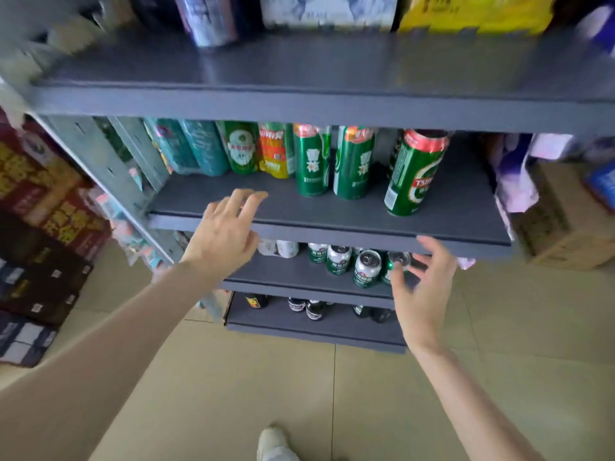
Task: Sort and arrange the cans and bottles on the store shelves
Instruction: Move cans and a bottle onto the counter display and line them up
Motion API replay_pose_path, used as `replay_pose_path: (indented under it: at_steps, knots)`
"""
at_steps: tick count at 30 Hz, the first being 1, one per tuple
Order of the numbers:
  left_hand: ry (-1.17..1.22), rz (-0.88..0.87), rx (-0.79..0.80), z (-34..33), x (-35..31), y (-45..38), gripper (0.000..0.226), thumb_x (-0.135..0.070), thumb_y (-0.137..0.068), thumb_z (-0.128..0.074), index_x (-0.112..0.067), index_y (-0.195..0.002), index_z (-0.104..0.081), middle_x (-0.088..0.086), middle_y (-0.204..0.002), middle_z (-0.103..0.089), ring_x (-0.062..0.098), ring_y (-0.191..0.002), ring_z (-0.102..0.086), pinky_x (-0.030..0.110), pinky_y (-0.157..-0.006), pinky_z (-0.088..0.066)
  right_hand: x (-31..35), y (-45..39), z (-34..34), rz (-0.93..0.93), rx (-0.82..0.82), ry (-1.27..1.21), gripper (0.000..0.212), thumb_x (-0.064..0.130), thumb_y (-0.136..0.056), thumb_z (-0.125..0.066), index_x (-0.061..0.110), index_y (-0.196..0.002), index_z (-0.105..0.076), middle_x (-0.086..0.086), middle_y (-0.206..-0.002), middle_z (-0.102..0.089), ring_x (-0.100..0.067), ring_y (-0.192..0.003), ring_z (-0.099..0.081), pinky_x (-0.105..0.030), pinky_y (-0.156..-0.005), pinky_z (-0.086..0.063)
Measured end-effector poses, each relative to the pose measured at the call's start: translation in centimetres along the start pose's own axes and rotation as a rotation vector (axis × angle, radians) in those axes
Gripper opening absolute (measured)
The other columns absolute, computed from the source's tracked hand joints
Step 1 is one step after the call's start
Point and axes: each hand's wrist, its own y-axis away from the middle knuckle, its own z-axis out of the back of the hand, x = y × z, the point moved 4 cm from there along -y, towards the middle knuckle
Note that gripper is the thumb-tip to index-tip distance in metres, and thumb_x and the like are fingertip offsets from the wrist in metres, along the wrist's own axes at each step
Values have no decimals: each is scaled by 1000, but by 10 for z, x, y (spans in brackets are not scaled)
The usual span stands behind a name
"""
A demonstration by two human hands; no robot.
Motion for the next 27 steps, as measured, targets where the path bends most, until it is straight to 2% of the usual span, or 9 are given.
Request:
replay_pose_path:
  at_steps: [7,11,13,16,19,21,23,25,27]
  knots:
    - [21,85,-218,98,35,-3,49,-19,-70,-33,-10,-117,-42,19,-113,-52,39,-88,-54,44,-73,-46,155,-71,9,362,-6,37,45,-7,-78,-61,4,-121,-51,-15,-121,-39,-19,-107,-44,-25,-91,-42]
    - [-48,136,-215,130,65,-24,62,-5,-62,-68,-6,-122,-53,21,-113,-55,43,-89,-55,49,-75,-47,214,-97,-37,355,138,58,51,7,-81,-67,11,-128,-47,-10,-121,-39,-25,-112,-44,-41,-90,-45]
    - [-38,220,-148,140,85,-37,66,-8,-67,-68,-11,-130,-50,20,-122,-52,45,-105,-49,52,-88,-42,237,-107,-66,337,235,75,58,13,-81,-69,14,-132,-42,-10,-126,-38,-24,-115,-44,-37,-94,-42]
    - [-75,302,90,139,113,-53,67,-38,-85,-52,-33,-145,-23,8,-151,-25,43,-136,-18,53,-110,-16,263,-123,-103,323,390,96,66,18,-83,-69,21,-139,-35,-6,-134,-39,-22,-120,-45,-30,-98,-38]
    - [-87,233,233,141,128,-65,71,-55,-85,-47,-43,-145,-11,1,-156,-14,40,-140,-11,55,-112,-13,294,-140,-128,393,422,62,76,18,-82,-70,25,-145,-28,-4,-145,-35,-19,-129,-38,-32,-105,-35]
    - [-88,195,313,145,132,-69,74,-57,-85,-47,-44,-145,-7,1,-156,-10,41,-140,-10,57,-110,-14,318,-157,-146,444,351,14,84,16,-80,-72,22,-147,-22,-7,-147,-30,-20,-134,-32,-28,-105,-31]
    - [-111,174,366,145,132,-68,77,-57,-84,-48,-44,-145,-3,1,-157,-7,42,-140,-8,58,-109,-13,338,-175,-169,443,307,26,91,16,-78,-74,18,-148,-17,-12,-149,-25,-25,-137,-27,-33,-107,-29]
    - [-121,160,394,144,133,-68,80,-56,-83,-48,-44,-145,0,2,-157,-4,43,-140,-7,59,-109,-13,346,-188,-192,386,309,45,95,16,-75,-77,17,-148,-15,-16,-146,-27,-29,-134,-32,-39,-105,-33]
    - [-119,158,415,144,136,-71,80,-57,-83,-48,-44,-145,0,2,-157,-4,43,-140,-7,59,-109,-13,347,-196,-207,326,306,28,95,15,-75,-76,19,-147,-15,-16,-139,-36,-32,-126,-41,-37,-95,-38]
